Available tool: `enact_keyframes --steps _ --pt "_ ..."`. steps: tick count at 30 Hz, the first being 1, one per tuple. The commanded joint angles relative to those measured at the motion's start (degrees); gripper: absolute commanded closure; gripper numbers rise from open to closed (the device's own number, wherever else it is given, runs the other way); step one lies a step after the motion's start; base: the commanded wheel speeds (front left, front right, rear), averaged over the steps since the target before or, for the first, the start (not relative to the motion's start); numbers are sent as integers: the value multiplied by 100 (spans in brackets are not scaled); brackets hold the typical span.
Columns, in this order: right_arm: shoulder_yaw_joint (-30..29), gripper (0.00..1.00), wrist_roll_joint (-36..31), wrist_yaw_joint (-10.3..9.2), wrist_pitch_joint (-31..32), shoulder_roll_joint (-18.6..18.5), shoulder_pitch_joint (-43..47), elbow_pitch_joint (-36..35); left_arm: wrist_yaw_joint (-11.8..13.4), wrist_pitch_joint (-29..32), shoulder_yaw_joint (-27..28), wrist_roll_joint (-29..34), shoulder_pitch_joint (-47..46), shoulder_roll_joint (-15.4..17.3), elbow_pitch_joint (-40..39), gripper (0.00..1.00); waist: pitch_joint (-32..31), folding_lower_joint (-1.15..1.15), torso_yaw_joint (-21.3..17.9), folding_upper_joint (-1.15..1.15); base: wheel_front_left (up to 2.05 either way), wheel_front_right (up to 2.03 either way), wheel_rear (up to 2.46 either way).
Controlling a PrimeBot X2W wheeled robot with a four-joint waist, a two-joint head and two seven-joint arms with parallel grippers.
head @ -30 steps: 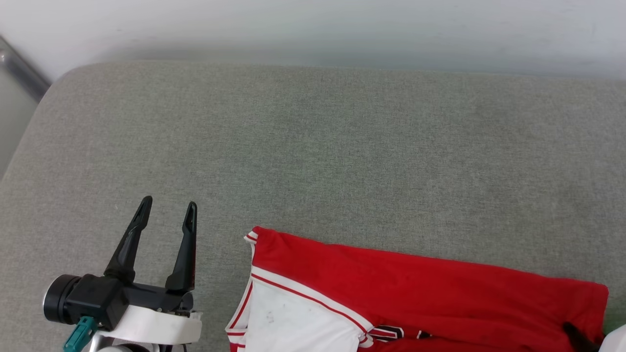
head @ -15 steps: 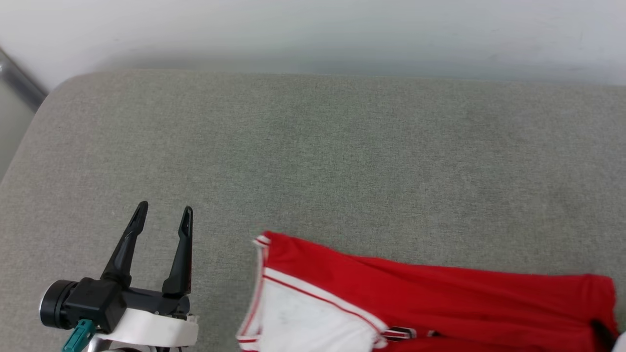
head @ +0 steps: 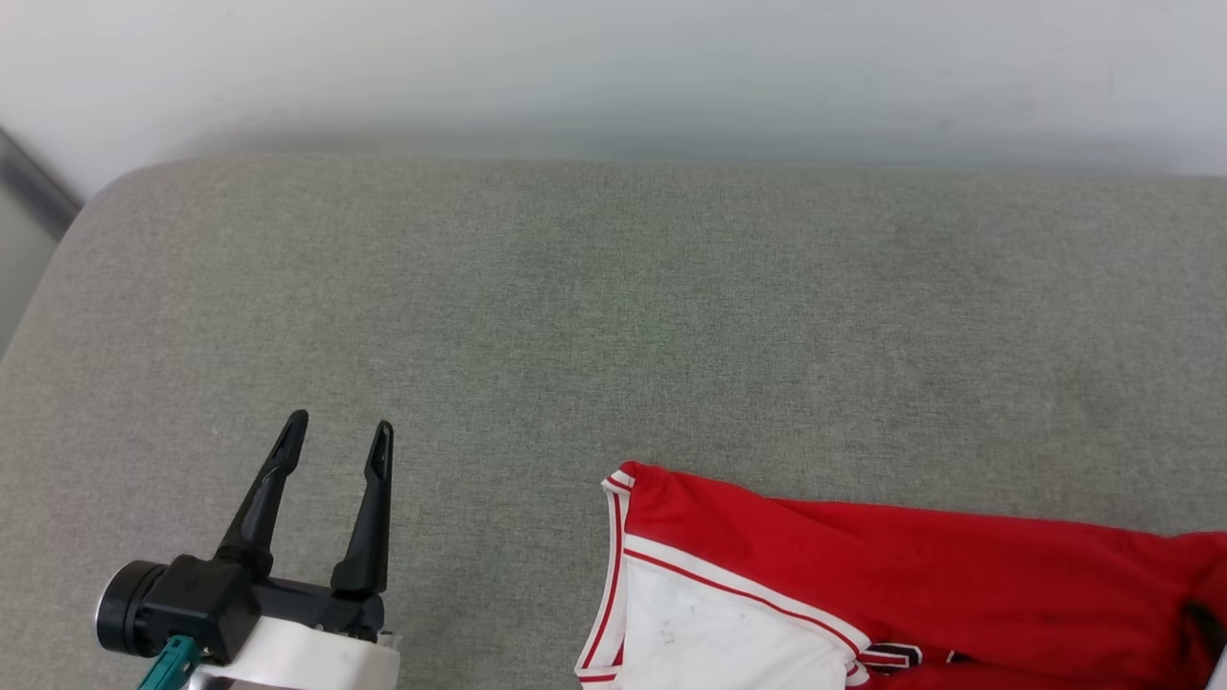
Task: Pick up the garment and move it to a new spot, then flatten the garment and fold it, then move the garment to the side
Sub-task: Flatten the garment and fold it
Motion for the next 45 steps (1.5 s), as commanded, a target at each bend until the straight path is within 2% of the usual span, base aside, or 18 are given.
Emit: enact_keyframes --steps 1,5,10,19,24,27,31,36,37,38,45 --pt "189 100 92 -4 144 60 140 -153 -6 -12 3 -30 50 0 9 0 -46 0 -9 0 0 0 0" --pt "676 100 236 -4 558 128 361 -799 -6 -12 -41 -40 92 -17 24 0 -133 0 -8 0 0 0 0" --pt "1164 100 452 -4 973 434 539 -1529 -6 -12 -84 -49 106 -56 15 0 -224 0 39 0 0 0 0" --pt "2284 100 960 -4 1550 1085 577 -2187 -7 -12 -126 -91 149 -87 61 0 -334 0 210 0 0 0 0" --pt "2726 100 1213 -4 1555 1213 321 -2051 -7 -12 -124 -84 141 -55 56 0 -336 0 320 0 0 0 0" --pt "2997 100 1496 -3 1346 1223 122 -1788 -7 -12 -127 -84 110 -44 60 0 -324 0 391 0 0 0 0" --pt "3253 100 1885 -4 1080 1220 -164 -1216 -7 -12 -131 -89 31 -51 59 0 -287 0 477 0 0 0 0" --pt "3366 100 1990 -3 643 1222 -608 -408 -7 -12 -162 -106 -7 -77 74 0 -251 0 595 0 0 0 0" --pt "3456 62 2019 -3 571 1223 -696 -324 -7 -12 -156 -106 -11 -79 79 0 -245 0 611 0 0 0 0" --pt "3522 0 2066 -3 525 1222 -749 -226 -7 -12 -147 -107 -10 -83 84 0 -242 0 622 0 0 0 0" --pt "3806 0 2002 -3 371 1218 -1019 -112 -7 -12 -83 -101 70 -105 111 0 -267 0 589 0 0 0 0"
